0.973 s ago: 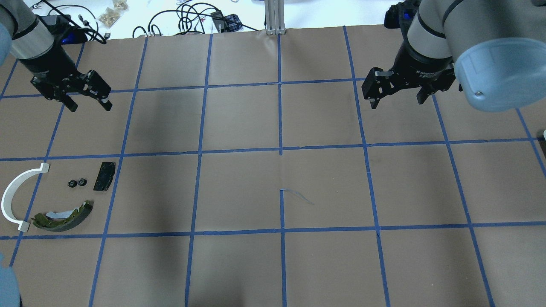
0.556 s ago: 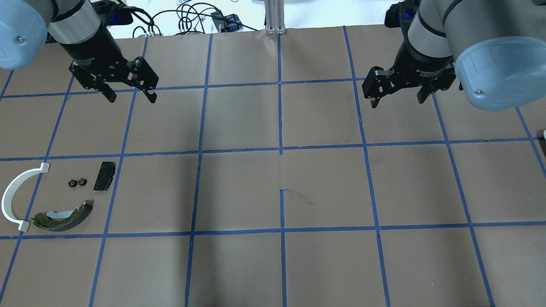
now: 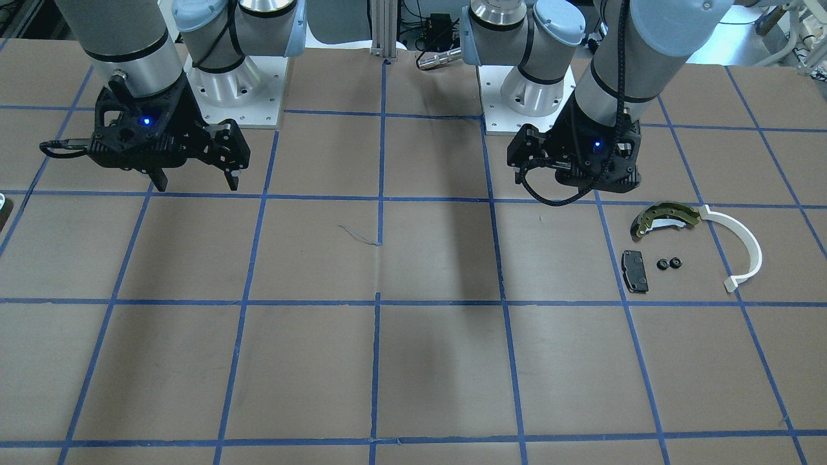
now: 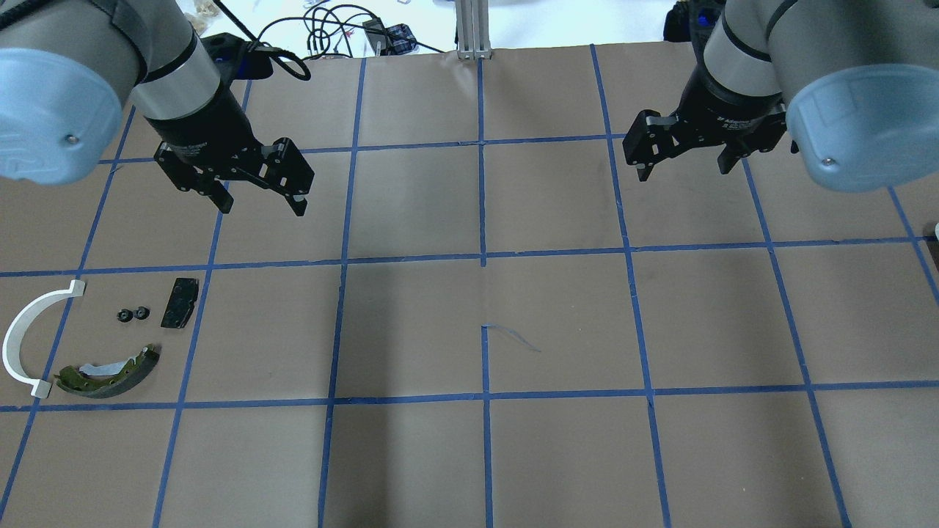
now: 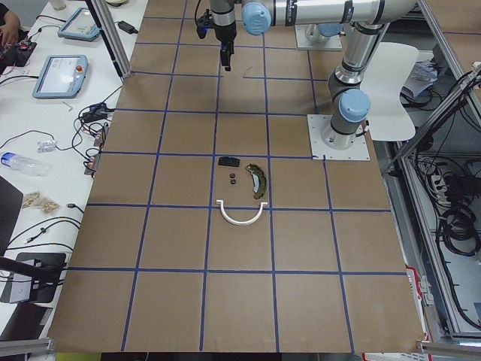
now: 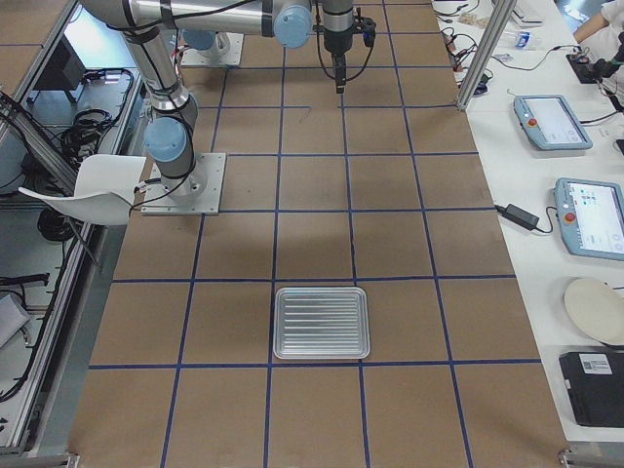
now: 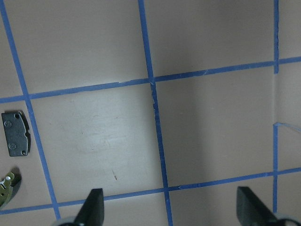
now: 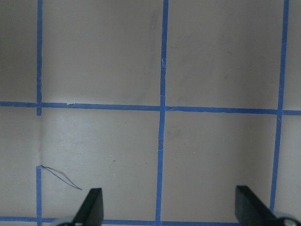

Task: Place bearing gear from tray to pile

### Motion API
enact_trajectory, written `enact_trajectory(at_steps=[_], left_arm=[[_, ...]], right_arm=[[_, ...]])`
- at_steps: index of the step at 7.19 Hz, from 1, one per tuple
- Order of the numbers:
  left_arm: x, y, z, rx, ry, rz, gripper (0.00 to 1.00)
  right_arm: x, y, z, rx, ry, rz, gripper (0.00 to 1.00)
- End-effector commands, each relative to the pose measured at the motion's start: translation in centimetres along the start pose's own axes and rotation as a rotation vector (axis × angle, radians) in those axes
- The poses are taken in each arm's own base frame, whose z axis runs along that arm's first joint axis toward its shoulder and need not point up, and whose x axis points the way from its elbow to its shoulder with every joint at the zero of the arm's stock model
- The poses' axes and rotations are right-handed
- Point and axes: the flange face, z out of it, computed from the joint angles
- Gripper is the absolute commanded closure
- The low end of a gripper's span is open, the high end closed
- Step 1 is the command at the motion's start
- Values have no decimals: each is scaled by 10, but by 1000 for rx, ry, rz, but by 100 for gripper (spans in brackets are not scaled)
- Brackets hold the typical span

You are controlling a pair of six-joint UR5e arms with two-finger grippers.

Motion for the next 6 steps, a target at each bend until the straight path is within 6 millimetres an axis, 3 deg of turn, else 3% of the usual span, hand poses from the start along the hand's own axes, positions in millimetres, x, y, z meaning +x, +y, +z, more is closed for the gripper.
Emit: enact_trajectory(at_steps=[1,6], left_arm=[[1,8,-3,9,-3,-2,0],[0,6,-1,9,-1,6,0]], right_arm=[[0,1,-3,6,-2,-5,0],[1,0,-2,9,1,-7,0]])
